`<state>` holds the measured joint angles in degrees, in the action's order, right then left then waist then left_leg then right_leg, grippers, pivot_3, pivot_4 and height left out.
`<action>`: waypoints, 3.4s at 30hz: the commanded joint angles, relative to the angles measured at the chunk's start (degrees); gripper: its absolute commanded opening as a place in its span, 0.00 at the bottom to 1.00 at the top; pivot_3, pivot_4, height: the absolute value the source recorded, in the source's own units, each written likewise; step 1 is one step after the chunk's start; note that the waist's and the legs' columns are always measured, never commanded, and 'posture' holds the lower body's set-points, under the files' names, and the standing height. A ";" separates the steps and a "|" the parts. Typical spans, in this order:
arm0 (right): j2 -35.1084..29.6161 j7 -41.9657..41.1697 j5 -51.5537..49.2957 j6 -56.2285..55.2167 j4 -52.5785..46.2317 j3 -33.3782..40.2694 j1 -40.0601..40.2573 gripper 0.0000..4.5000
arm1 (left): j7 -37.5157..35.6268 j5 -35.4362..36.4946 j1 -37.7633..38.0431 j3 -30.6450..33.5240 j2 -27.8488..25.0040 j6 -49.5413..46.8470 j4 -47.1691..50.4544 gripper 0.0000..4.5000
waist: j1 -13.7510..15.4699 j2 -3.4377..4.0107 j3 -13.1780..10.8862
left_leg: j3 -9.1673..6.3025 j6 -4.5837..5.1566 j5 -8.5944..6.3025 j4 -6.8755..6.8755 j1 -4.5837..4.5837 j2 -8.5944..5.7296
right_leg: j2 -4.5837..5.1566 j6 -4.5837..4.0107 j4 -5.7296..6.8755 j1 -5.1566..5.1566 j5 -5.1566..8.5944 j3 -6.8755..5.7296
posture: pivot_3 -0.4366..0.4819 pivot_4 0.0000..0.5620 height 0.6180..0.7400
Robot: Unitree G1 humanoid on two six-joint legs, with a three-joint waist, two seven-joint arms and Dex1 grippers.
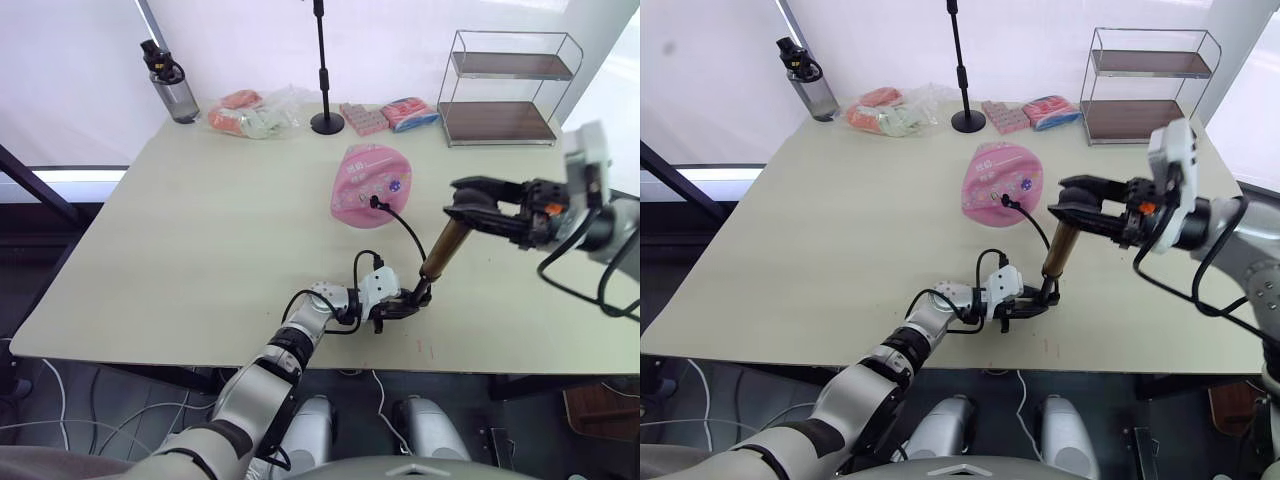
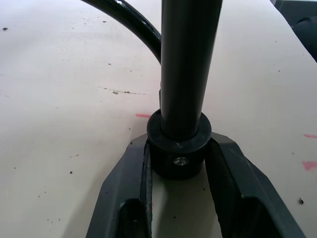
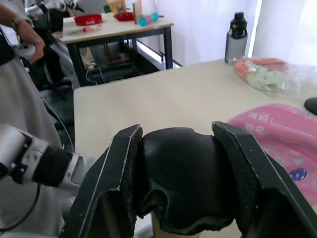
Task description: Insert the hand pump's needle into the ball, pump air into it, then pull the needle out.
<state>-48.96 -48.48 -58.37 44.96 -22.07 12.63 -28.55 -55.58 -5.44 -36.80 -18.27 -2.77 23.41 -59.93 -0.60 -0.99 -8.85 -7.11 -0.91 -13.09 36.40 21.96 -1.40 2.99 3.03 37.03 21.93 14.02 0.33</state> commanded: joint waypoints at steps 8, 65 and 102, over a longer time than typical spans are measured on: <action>-2.23 0.72 -4.38 2.71 -0.43 4.33 -4.04 0.40 | -0.09 -3.03 2.60 -1.33 -1.91 -2.76 -4.97 0.24 | -0.01 0.00 0.00 | 0.00 0.04 -0.02 -0.01 0.02 0.00 | 0.01 0.00 -0.06 0.00 0.00 -0.03 | 0.48 0.27 0.93; -1.24 -4.27 0.40 -1.27 0.86 3.04 -5.14 0.40 | -1.16 -2.54 3.28 -0.86 -1.79 -3.98 -4.69 0.24 | -0.14 0.02 -0.05 | -0.12 0.04 -0.05 -0.18 0.05 0.01 | 0.04 0.00 -0.25 -0.02 0.02 -0.20 | 0.48 0.27 0.93; 9.77 -5.85 31.69 -24.57 9.01 -19.37 17.98 0.40 | -1.57 -2.06 3.31 -1.09 -2.15 -4.68 -3.98 0.24 | -0.18 -0.35 0.40 | -0.21 0.03 -0.05 -0.19 -0.19 0.03 | 0.02 -0.01 -0.25 -0.25 0.03 -0.28 | 0.48 0.27 0.93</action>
<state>-38.88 -53.89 -29.28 18.33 -15.86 -4.54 -13.18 -56.03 -5.09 -35.91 -18.32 -3.07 22.64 -59.50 -0.78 -1.34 -8.44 -7.32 -0.88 -13.14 36.22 21.77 -1.37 3.01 3.03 36.78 21.69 14.05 0.05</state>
